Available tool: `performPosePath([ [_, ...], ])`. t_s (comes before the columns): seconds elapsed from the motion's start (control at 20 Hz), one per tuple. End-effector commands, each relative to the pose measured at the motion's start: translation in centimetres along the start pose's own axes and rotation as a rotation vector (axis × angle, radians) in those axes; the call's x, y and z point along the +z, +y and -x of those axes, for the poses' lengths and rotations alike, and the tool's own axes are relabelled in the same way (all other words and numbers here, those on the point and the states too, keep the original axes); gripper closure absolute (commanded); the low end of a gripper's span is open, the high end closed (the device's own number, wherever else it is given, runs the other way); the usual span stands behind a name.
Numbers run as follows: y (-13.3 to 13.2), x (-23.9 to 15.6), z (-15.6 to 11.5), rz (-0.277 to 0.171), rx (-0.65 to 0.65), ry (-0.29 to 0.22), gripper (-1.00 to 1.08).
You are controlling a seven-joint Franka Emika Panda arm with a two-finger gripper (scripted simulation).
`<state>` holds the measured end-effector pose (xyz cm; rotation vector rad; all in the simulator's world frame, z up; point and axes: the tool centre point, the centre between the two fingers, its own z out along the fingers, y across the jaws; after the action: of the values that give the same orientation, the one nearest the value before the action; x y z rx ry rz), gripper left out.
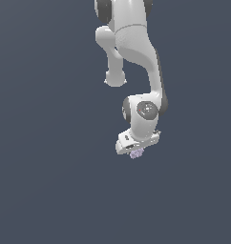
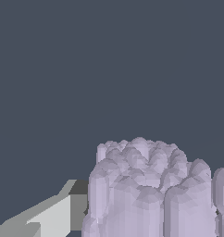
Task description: Pick up the object and move it to a goal position.
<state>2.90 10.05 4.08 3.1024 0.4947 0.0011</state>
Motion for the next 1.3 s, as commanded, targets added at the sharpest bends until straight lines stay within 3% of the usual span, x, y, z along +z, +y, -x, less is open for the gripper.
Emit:
performPosePath([
  [0.0, 0.0, 0.0, 0.0, 0.000, 0.000, 0.000, 1.08],
  [0.5, -0.7, -3.7, -1.2, 0.000, 0.000, 0.000, 1.08],
  [1.25, -3.0, -16.5, -5.4, -0.001, -0.001, 0.000, 1.08],
])
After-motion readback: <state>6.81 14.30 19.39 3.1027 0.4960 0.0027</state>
